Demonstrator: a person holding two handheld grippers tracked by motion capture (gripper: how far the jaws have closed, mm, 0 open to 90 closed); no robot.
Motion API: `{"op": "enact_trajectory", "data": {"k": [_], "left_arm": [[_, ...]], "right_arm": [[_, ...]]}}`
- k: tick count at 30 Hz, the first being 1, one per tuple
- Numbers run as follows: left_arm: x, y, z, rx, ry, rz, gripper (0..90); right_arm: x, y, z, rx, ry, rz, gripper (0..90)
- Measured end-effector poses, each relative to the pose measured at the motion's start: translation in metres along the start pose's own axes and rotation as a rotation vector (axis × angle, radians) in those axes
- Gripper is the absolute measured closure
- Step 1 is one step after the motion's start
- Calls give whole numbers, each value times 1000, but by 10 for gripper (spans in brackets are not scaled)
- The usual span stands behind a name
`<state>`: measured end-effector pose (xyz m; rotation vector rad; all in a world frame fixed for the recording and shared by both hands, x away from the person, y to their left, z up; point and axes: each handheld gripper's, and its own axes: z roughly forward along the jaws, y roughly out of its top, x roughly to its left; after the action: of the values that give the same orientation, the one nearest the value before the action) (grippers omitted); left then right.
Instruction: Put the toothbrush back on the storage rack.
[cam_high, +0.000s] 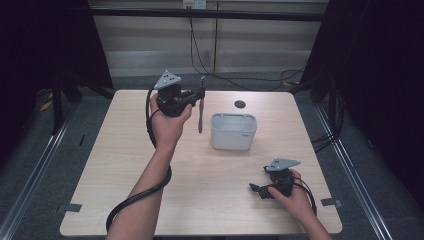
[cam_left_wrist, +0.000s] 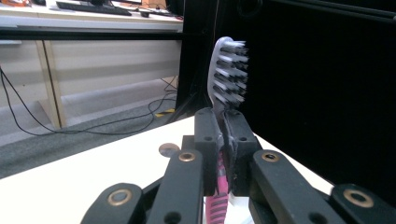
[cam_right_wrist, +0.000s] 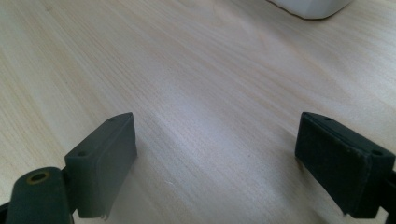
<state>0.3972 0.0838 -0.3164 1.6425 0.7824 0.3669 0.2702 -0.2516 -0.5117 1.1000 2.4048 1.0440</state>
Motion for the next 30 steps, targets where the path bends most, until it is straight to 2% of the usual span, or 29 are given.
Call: {"op": "enact_trajectory", "data": {"k": [18, 21, 25, 30], "left_arm": [[-1, 4, 19, -33, 3, -21, 855], [-2, 5, 22, -29, 10, -7, 855], [-3, 5, 28, -36, 8, -14, 855], [-4, 6, 34, -46, 4, -1, 855]], "right_arm": [[0, 0, 0, -1, 0, -2, 123], [0, 0, 0, -1, -1, -2, 123], [0, 0, 0, -2, 0, -2, 123], [0, 0, 0, -1, -1, -2, 123]]}}
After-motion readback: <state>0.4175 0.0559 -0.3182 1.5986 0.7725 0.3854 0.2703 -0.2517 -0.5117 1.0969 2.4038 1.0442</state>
